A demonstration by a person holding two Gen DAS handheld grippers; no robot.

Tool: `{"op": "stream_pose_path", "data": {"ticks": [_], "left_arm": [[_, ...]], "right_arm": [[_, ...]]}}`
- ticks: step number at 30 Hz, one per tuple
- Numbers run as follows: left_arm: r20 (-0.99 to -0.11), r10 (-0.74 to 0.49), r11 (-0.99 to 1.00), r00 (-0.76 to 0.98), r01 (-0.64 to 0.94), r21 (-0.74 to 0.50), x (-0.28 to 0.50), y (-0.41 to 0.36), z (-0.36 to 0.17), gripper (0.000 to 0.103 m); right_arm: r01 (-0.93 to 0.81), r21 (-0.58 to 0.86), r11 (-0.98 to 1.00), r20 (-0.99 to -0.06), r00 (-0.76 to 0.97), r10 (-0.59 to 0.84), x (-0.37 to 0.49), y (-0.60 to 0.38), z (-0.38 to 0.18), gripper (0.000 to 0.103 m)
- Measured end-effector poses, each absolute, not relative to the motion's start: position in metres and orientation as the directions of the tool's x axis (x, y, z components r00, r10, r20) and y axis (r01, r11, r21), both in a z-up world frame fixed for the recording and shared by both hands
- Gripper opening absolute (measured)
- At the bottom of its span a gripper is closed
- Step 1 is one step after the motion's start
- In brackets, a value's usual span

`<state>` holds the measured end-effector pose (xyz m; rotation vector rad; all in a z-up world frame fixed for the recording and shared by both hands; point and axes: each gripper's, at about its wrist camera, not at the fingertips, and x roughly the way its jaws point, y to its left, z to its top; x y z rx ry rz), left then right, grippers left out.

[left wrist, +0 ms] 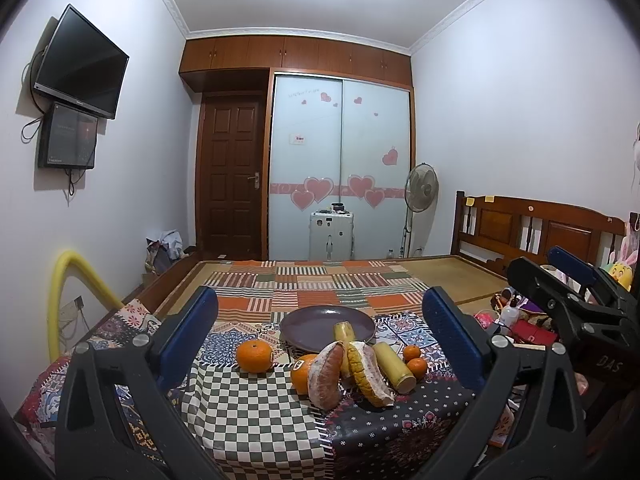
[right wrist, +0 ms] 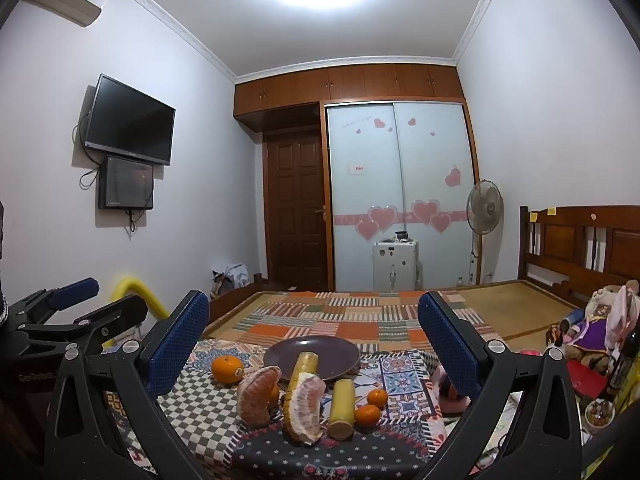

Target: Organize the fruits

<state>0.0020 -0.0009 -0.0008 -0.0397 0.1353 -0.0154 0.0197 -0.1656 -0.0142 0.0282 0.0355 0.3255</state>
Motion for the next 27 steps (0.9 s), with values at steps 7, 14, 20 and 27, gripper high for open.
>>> {"op": "stream_pose_path", "data": {"ticks": [7,14,20,27], "left_arm": [[-0.128,-0.020,0.999,0.992,0.014,-0.047,-0.0005,0.0018,0.0009,0.103],[-0.126,-0.023,0.999,0.992,0.017,-0.049,0.0005,0.0018,0.0001,0.103],[-0.128,-0.025,0.999,0.992,0.019,-0.051,0.0003,0.0019,-0.0002,0.103],[-0.128,-0.031,0.998,0.991,0.025,-0.050,-0.0011,0.0010,0.0002,0.103]], "right_arm": [[-0.320,0.032,0.947,-0.029,0.947,0.321,0.0177,-0.1644,-0.0131,0.103],[-0.322,0.035,0.946,-0.028,0.946,0.323,0.0154,-0.1631,-0.0117,0.103],[-0.324,0.039,0.945,-0.027,0.945,0.325,0.0150,-0.1643,-0.0099,0.103],[-0.324,0.040,0.945,-0.025,0.945,0.325,0.0146,-0.1633,-0.0089,0.103]]}}
